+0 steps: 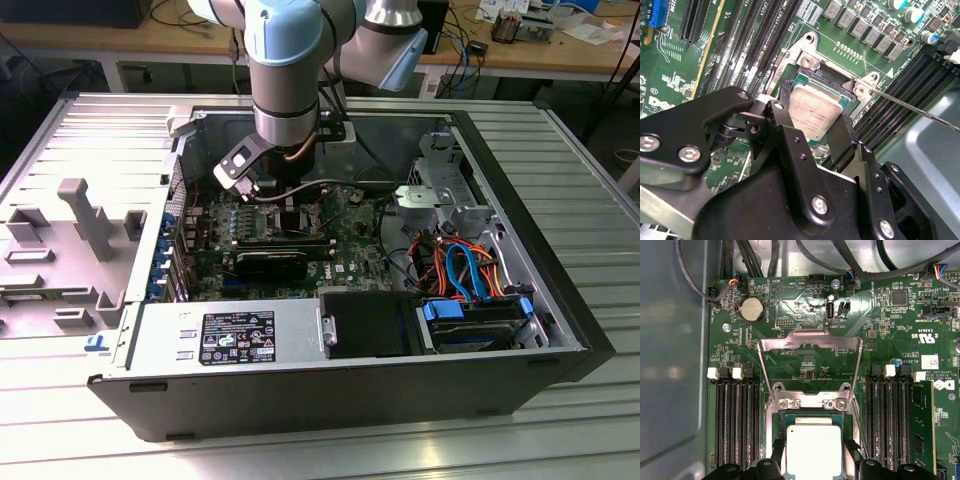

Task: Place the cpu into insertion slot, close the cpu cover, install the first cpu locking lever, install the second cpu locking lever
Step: 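Place the cpu into insertion slot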

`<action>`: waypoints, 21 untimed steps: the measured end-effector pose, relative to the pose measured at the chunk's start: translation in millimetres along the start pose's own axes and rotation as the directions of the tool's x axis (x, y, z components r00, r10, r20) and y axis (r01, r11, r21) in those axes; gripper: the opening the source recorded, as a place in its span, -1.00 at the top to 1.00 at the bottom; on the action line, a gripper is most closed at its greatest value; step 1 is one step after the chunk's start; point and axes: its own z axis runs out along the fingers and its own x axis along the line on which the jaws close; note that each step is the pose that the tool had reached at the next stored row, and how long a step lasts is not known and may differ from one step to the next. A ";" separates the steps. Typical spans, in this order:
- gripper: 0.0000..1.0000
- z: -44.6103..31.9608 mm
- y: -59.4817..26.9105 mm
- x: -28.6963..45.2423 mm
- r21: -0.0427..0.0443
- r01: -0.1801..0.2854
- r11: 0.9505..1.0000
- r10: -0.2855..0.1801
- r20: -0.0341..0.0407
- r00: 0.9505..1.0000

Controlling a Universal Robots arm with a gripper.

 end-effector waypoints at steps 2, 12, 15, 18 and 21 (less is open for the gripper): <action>-0.08 -0.1 0.0 0.0 0.000 0.003 1.000 -0.003 0.000 1.000; -0.08 1.7 -0.1 -0.1 0.000 0.004 1.000 -0.004 -0.006 1.000; -0.11 1.7 -0.1 0.0 0.000 0.004 1.000 -0.004 -0.007 1.000; -0.23 1.7 -0.1 0.0 0.000 0.004 1.000 -0.004 -0.007 1.000; -0.23 1.6 -0.1 0.0 0.000 0.004 1.000 -0.004 -0.007 1.000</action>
